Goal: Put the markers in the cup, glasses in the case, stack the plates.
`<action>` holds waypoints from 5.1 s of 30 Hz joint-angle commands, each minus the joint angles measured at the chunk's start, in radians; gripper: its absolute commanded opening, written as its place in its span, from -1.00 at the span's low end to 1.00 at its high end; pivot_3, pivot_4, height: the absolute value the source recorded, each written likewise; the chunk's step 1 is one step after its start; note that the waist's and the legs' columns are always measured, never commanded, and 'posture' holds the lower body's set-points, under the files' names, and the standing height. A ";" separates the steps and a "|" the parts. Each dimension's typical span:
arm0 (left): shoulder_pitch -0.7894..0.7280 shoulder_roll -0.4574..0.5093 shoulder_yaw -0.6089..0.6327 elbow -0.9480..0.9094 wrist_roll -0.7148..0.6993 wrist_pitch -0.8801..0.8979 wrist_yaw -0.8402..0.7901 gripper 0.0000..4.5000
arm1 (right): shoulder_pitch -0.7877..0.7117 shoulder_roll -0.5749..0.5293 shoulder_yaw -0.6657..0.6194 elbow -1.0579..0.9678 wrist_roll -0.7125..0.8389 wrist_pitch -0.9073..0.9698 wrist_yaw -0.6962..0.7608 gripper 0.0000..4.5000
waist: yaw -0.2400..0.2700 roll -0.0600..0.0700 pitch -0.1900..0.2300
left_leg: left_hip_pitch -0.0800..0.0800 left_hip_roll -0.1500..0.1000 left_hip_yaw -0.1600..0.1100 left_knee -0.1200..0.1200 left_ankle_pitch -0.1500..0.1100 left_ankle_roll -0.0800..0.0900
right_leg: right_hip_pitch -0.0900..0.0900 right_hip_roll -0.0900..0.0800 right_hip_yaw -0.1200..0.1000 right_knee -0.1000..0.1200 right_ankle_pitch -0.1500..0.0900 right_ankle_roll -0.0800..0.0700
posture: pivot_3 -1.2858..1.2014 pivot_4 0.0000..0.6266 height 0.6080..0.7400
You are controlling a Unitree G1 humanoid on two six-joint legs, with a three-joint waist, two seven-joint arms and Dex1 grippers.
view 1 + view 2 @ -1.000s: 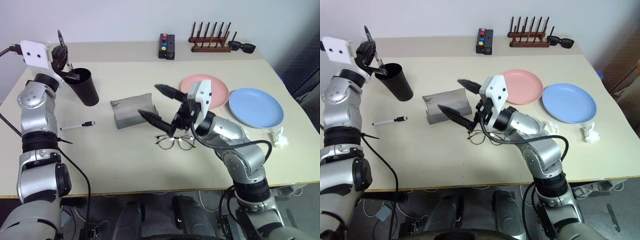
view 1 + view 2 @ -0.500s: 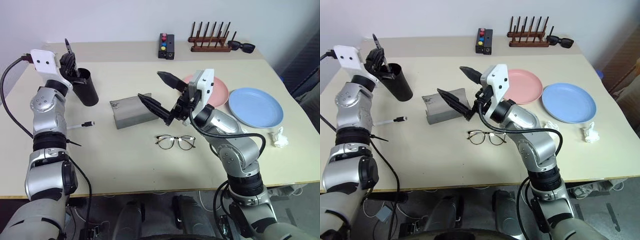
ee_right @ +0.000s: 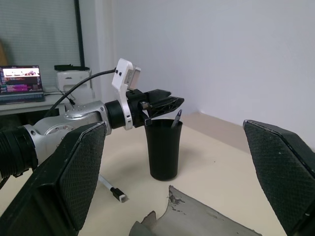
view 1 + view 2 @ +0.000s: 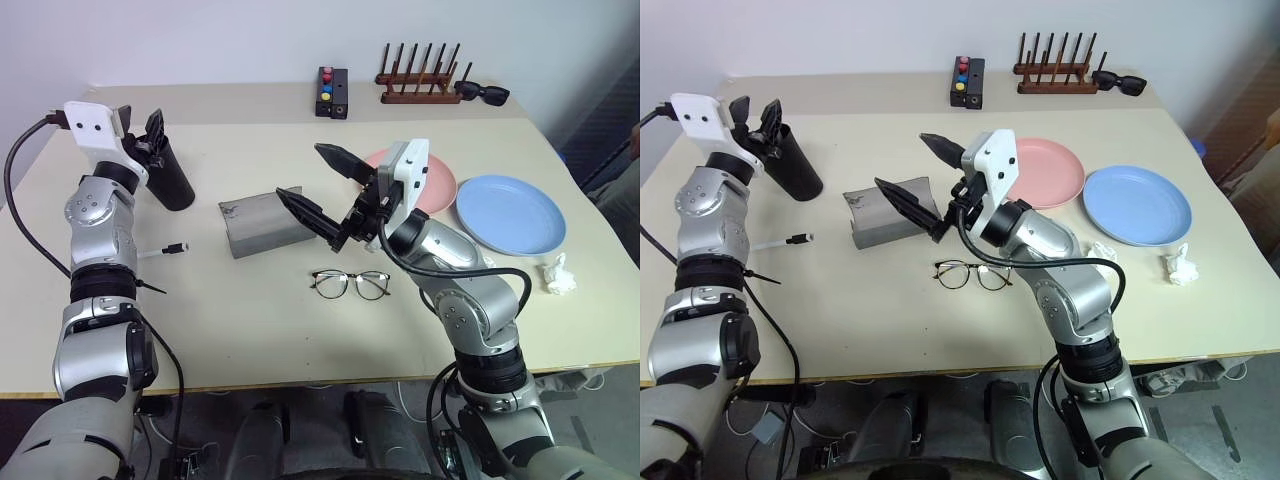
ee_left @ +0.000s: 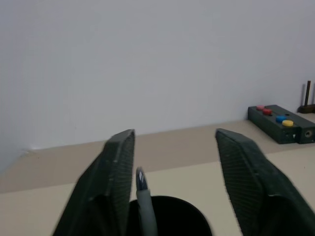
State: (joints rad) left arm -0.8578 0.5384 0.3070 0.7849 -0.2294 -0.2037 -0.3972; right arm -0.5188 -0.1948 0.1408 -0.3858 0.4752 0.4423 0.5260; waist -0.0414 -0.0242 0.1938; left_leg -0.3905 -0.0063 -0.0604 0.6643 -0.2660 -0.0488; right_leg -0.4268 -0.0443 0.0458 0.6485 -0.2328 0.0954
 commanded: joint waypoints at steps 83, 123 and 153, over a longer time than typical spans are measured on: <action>-0.102 0.274 -0.161 -0.254 -0.008 0.449 -0.836 -0.98 | 0.001 -0.136 0.074 -0.049 -0.079 -0.040 0.175 1.00 | -0.004 0.002 0.003 | -0.002 0.002 0.000 -0.002 0.000 0.000 | -0.002 0.001 0.000 -0.001 -0.002 -0.001 | 0.03 -0.52 0.92; -0.077 0.071 0.039 0.072 -0.020 -0.016 -0.173 -0.98 | -0.006 0.013 0.051 -0.026 -0.072 -0.065 0.069 1.00 | -0.003 0.001 0.002 | -0.001 0.001 0.000 -0.002 0.000 0.000 | -0.002 0.001 0.000 -0.001 -0.002 -0.001 | 0.03 -0.52 0.92; -0.032 0.025 0.035 -0.007 -0.055 0.015 -0.146 0.46 | 0.004 0.010 0.048 -0.013 -0.066 -0.071 0.071 1.00 | -0.001 0.001 0.002 | -0.001 0.000 0.000 -0.002 0.000 0.000 | -0.002 0.000 0.000 -0.001 -0.002 -0.001 | 0.03 -0.52 0.92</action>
State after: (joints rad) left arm -0.8838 0.5603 0.3331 0.8323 -0.2667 -0.1868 -0.5464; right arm -0.5124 -0.1880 0.2050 -0.3781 0.3970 0.3877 0.5953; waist -0.0425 -0.0231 0.1961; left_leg -0.3918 -0.0058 -0.0606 0.6621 -0.2662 -0.0485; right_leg -0.4290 -0.0441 0.0453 0.6478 -0.2343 0.0947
